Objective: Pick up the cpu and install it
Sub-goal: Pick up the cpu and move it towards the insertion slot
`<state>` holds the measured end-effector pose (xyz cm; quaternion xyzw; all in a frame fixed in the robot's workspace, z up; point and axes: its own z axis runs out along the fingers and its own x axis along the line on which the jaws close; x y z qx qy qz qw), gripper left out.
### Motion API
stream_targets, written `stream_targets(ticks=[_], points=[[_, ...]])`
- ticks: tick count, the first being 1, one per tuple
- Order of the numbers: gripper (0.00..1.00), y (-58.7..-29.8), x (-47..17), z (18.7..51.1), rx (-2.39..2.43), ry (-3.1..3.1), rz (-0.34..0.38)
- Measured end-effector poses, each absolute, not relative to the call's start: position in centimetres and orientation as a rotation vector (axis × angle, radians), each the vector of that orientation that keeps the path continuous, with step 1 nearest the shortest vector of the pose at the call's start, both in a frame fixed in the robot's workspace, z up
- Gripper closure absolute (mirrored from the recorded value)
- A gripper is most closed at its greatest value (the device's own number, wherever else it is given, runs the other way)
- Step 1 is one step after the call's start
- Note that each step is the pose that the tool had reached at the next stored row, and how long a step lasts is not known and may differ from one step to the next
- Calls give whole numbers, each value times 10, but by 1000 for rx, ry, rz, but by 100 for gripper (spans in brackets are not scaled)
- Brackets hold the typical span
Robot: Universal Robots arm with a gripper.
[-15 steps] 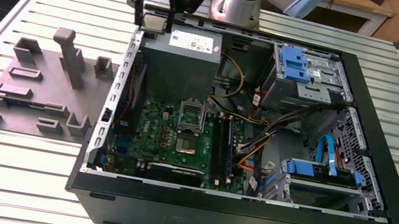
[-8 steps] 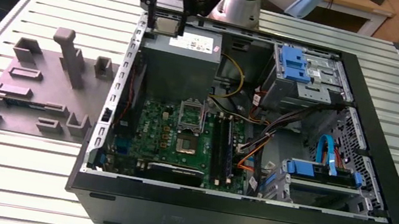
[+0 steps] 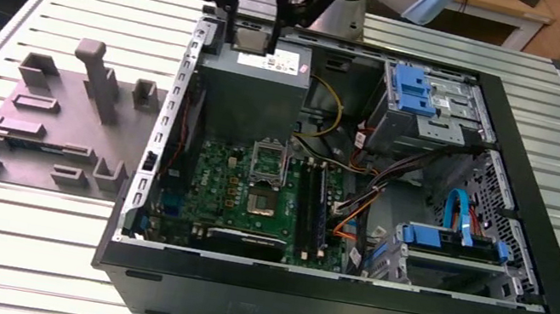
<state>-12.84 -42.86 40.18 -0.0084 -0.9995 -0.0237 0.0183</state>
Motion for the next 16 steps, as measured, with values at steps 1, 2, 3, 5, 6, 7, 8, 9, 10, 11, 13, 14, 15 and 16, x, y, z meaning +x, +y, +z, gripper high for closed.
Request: stream_targets(ticks=[1, 2, 3, 5, 6, 7, 8, 9, 10, 11, 13, 14, 15, 16], points=[[53, -429, -124, 402, -26, -3104, -74], [53, -429, -120, 402, -26, -3104, -74], [53, -429, -116, 402, -26, -3104, -74], [53, -429, -110, 402, -26, -3104, -74], [53, -430, -109, 402, -27, -3103, -73], [53, -431, -108, 402, -27, -3103, -74], [53, -432, -107, 402, -27, -3104, -74], [53, -433, -106, 402, -28, -3104, -74], [53, -435, -106, 402, -28, -3104, -74], [53, -436, -105, 402, -29, -3104, -74], [53, -438, -103, 402, -30, -3104, -74], [53, -439, -102, 402, -30, -3103, -73], [53, -439, -100, 402, -31, -3103, -74], [53, -439, -98, 402, -31, -3104, -74]])
